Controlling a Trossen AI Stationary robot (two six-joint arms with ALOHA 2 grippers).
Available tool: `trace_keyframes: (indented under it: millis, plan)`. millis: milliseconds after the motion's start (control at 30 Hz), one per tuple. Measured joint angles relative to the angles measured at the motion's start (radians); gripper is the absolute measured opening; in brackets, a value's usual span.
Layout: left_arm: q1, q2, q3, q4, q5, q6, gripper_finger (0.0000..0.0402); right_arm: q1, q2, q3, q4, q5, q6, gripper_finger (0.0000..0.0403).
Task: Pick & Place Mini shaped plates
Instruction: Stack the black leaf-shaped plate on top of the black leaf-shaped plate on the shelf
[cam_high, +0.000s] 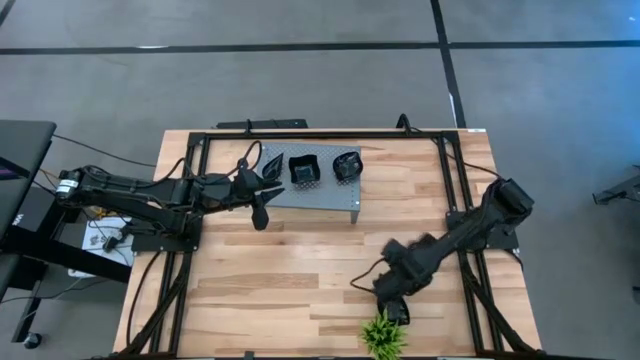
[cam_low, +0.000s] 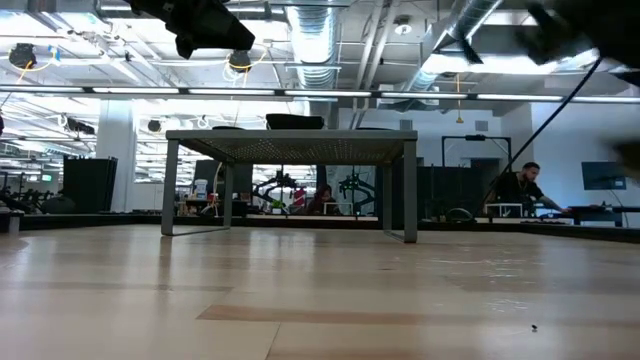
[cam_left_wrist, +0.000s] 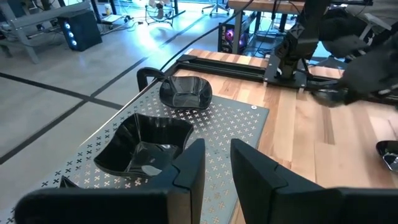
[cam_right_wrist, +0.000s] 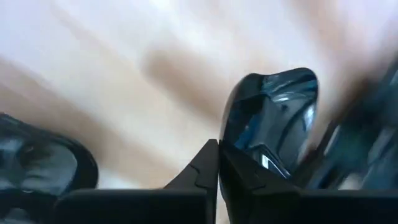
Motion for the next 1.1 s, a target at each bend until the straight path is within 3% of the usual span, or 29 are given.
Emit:
trace_keyframes:
  millis: [133,233,367,533,733,1100]
  plan:
    - [0.000,0.000,0.000,0.001,0.000,0.036,0.0079,-0.056,0.000,0.130,-0.028,0.307,-0.534,0.0003]
    - [0.000,0.000,0.000,0.006,0.000,0.046,0.0079,-0.110,0.000,0.192,-0.014,0.458,-0.967,0.0003]
    - [0.000,0.000,0.000,0.005,0.000,0.052,0.0079,-0.220,0.000,0.269,-0.015,0.539,-1.280,0.0006]
    - [0.000,0.000,0.000,0.003,0.000,0.065,0.0079,-0.367,0.000,0.368,-0.019,0.554,-1.588,0.0002]
    - [0.000,0.000,0.000,0.000,0.000,0.108,0.0079,-0.527,0.000,0.404,0.014,0.587,-1.778,0.0001]
    - [0.000,0.000,0.000,-0.004,0.000,0.107,0.0079,-0.708,0.000,0.404,0.148,0.394,-1.591,0.0007]
